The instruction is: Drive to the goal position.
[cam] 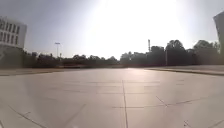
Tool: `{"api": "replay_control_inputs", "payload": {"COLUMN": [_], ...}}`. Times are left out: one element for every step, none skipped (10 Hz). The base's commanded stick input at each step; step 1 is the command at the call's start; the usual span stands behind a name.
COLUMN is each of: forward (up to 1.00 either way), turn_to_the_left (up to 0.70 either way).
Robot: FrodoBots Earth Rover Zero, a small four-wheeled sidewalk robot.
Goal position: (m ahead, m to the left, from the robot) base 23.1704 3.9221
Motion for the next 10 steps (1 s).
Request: {"api": "replay_control_inputs", "payload": {"forward": [0.7, 0.7, 0.7, 0.7, 0.7, 0.7, 0.7, 0.7, 0.7, 0.7], "turn_to_the_left": [0.0, 0.0, 0.0, 0.0, 0.0, 0.0, 0.0, 0.0, 0.0, 0.0]}}
